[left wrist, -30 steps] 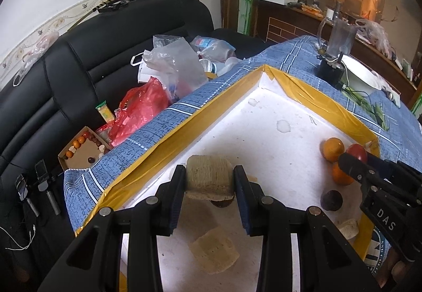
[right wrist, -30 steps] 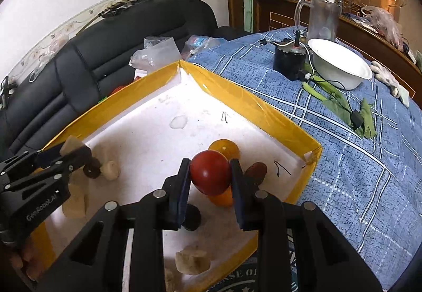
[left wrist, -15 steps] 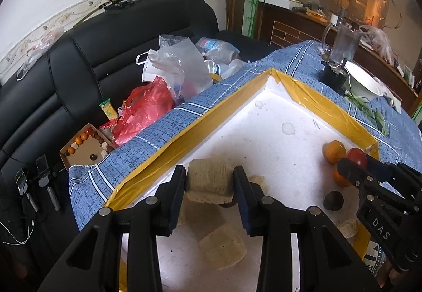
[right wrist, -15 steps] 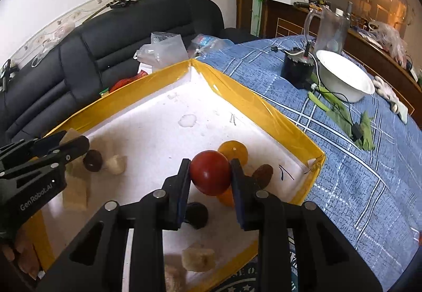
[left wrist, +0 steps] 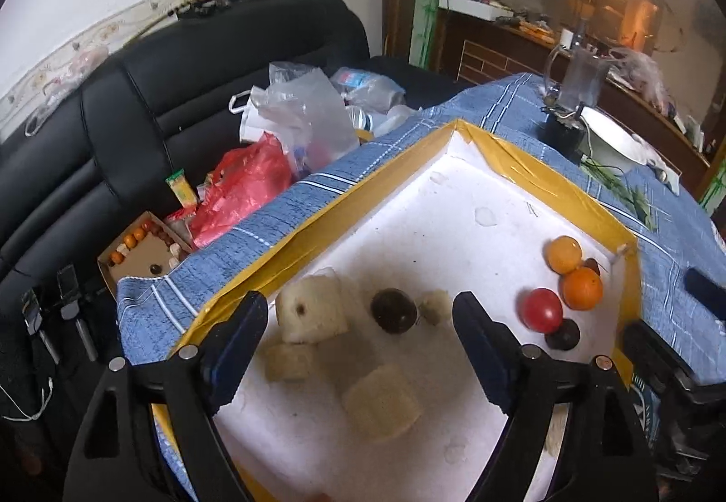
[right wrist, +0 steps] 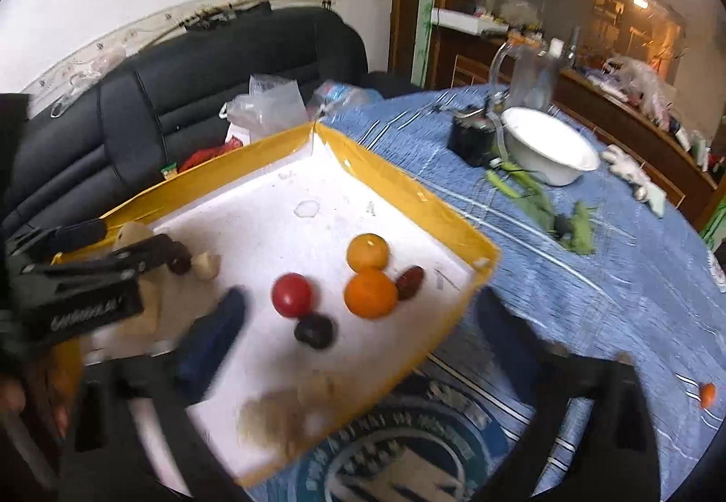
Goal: Organize fruits
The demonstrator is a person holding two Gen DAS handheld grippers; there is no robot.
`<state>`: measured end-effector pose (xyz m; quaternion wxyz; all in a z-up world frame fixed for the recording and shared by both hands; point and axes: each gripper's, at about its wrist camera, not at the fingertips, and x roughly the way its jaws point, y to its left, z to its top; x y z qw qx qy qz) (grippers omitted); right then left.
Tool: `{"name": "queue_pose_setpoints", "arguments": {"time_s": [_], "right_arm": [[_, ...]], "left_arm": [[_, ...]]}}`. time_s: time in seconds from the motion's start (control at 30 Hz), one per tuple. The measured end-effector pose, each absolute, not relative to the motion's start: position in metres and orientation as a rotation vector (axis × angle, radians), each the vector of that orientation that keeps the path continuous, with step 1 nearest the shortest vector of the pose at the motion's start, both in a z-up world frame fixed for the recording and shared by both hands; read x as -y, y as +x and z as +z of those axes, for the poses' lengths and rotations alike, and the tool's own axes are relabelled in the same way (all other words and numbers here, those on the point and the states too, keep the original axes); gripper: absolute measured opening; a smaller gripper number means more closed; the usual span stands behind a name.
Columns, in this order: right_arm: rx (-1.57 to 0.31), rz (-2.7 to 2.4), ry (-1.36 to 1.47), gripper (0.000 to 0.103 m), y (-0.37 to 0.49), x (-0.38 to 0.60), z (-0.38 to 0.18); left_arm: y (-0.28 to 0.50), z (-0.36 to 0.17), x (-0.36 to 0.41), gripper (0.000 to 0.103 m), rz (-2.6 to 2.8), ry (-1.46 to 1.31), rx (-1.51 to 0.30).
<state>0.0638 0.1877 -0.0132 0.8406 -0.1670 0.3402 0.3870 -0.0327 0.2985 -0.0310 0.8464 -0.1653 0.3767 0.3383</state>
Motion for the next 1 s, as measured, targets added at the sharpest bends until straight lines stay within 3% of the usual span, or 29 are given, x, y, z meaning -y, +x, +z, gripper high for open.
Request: {"name": "queue_pose_setpoints", "arguments": {"time_s": [0.33, 0.73, 0.83, 1.0], "right_arm": [[-0.682, 0.846, -0.267, 0.103, 0.011, -0.105, 0.008], [-0.662, 0.841, -0.236, 0.103, -0.017, -0.068, 0.010], [-0.661, 0.836, -0.237, 0.103, -0.019, -0.065, 0.010], [-0.658, 0.840, -0.241, 0.103, -0.020, -0.066, 0.011]], "left_arm": [[-0.056, -0.018, -0.264, 0.095, 0.681, -0.312, -0.735], [-0.062, -0.008, -0.221, 0.095, 0.680, -0.233, -0.707], [-0.063, -0.008, -0.222, 0.102, 0.667, -0.256, -0.712], [-0.065, -0.012, -0.226, 0.102, 0.651, -0.303, -0.724]]}}
